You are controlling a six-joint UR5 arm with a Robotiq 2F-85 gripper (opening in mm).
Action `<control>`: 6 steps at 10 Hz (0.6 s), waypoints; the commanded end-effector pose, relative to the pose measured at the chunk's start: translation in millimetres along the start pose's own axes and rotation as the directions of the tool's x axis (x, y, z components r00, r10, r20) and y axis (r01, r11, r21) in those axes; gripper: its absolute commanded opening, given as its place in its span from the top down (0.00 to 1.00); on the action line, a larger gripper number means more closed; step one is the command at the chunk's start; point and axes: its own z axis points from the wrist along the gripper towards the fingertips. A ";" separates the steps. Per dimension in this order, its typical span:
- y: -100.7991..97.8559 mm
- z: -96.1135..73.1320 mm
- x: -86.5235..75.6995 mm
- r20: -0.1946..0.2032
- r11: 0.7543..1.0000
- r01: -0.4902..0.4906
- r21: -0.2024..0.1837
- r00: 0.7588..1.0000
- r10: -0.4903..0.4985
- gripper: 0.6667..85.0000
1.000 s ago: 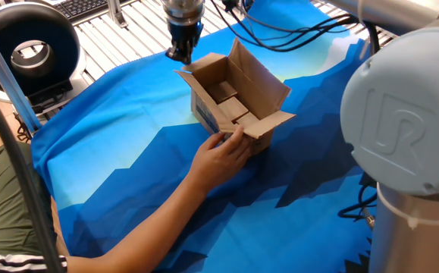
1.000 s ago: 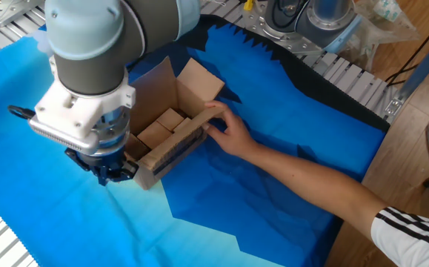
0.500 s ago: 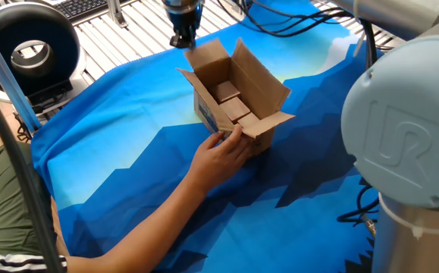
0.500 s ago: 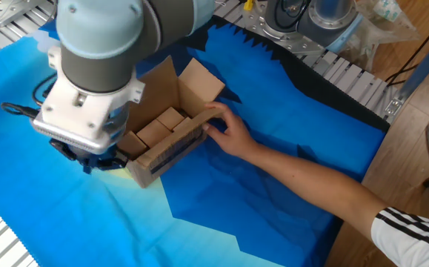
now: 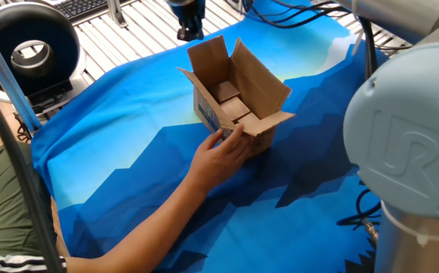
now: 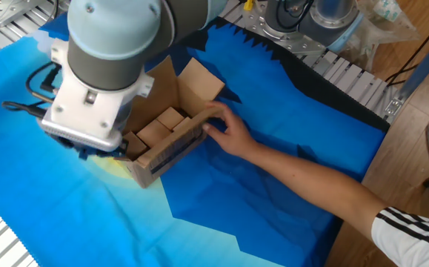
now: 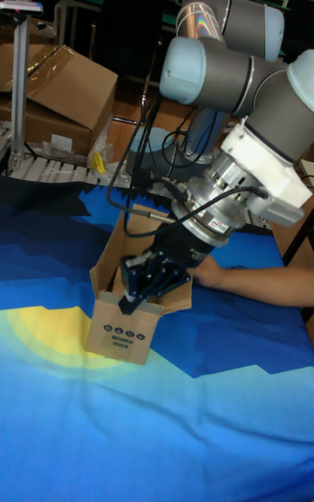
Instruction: Open a box
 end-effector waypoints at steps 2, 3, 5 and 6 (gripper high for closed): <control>32.5 -31.2 43.0 -0.105 0.985 -0.128 -0.117 0.988 0.116 0.99; 52.1 -36.8 47.5 -0.132 0.960 -0.211 -0.186 0.973 0.189 0.99; 77.2 -45.5 64.7 -0.197 0.905 -0.322 -0.276 0.941 0.275 0.99; 83.0 -43.0 73.5 -0.204 0.886 -0.355 -0.299 0.931 0.304 0.99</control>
